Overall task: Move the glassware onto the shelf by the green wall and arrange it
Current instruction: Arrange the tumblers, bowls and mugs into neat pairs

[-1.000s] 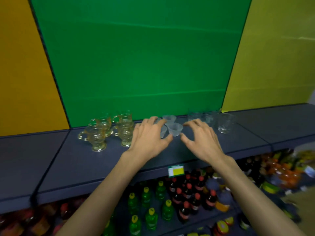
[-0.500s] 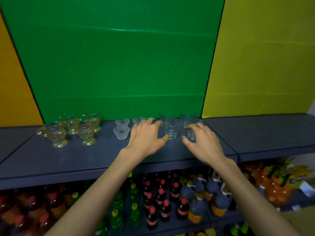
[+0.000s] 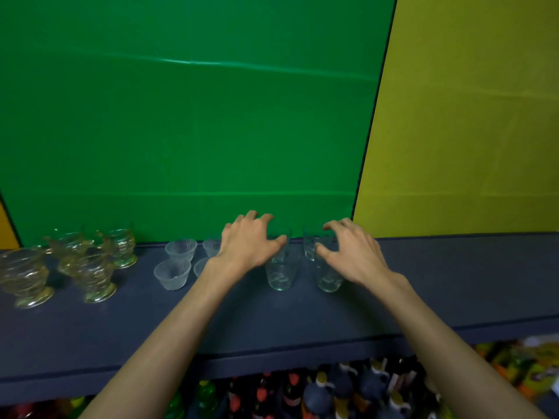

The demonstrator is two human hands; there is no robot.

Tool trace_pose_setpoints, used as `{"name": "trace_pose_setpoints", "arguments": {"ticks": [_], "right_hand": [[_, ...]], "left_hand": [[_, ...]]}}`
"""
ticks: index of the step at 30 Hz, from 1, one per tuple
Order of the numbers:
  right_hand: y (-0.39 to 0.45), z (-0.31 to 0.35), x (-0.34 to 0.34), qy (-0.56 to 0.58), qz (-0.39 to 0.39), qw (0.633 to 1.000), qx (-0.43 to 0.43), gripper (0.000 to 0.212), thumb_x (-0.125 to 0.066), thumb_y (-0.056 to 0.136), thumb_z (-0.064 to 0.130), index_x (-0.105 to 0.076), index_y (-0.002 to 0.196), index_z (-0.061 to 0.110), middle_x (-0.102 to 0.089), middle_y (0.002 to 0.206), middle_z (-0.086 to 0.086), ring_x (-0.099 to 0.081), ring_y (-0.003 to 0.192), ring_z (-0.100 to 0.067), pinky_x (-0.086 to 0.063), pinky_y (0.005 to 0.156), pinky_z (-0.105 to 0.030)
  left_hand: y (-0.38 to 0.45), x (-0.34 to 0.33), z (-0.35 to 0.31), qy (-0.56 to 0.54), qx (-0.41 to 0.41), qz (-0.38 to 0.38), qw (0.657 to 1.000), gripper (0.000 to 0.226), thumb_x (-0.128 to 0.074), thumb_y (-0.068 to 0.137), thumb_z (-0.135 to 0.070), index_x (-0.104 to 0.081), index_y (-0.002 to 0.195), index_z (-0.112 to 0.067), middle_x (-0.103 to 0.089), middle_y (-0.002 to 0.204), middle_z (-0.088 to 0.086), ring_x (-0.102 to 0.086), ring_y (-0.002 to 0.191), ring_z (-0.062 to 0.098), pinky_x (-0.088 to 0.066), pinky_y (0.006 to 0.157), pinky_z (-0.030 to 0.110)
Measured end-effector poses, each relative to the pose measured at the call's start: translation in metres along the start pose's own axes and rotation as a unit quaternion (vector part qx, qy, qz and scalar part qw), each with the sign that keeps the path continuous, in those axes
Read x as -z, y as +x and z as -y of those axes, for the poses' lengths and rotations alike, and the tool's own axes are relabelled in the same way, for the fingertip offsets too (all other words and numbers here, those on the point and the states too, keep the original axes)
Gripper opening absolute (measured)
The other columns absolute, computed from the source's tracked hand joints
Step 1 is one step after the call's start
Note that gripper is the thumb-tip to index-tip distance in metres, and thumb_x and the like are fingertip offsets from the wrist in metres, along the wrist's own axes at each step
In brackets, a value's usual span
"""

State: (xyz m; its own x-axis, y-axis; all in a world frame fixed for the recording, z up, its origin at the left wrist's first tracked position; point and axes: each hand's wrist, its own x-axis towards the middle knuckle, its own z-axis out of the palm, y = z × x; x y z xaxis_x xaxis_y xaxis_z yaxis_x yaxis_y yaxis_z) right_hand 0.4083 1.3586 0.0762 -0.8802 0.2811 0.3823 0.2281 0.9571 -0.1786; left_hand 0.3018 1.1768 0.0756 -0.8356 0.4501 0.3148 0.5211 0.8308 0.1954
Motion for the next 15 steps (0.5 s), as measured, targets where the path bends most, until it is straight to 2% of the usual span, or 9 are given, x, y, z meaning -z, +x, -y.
{"name": "trace_pose_setpoints", "arguments": {"ticks": [7, 15], "right_hand": [[0.059, -0.020, -0.022, -0.008, 0.036, 0.999, 0.003, 0.063, -0.054, 0.089, 0.054, -0.048, 0.140, 0.019, -0.051, 0.137, -0.009, -0.053, 0.121, -0.030, -0.046, 0.091, -0.041], [0.109, -0.034, -0.063, -0.013, 0.109, 0.994, 0.000, 0.080, -0.056, 0.084, 0.062, -0.035, 0.149, 0.020, -0.045, 0.144, -0.014, -0.050, 0.126, -0.035, -0.046, 0.094, -0.043]], "left_hand": [[0.050, -0.033, -0.001, 0.008, 0.045, 0.060, 0.997, 0.077, -0.049, 0.086, -0.070, -0.045, 0.148, -0.026, -0.053, 0.142, 0.012, -0.052, 0.127, 0.035, -0.044, 0.101, 0.049], [0.076, -0.054, -0.003, 0.020, 0.077, 0.079, 0.994, 0.085, -0.054, 0.080, -0.074, -0.041, 0.150, -0.028, -0.053, 0.141, 0.012, -0.052, 0.128, 0.036, -0.044, 0.102, 0.047]]}}
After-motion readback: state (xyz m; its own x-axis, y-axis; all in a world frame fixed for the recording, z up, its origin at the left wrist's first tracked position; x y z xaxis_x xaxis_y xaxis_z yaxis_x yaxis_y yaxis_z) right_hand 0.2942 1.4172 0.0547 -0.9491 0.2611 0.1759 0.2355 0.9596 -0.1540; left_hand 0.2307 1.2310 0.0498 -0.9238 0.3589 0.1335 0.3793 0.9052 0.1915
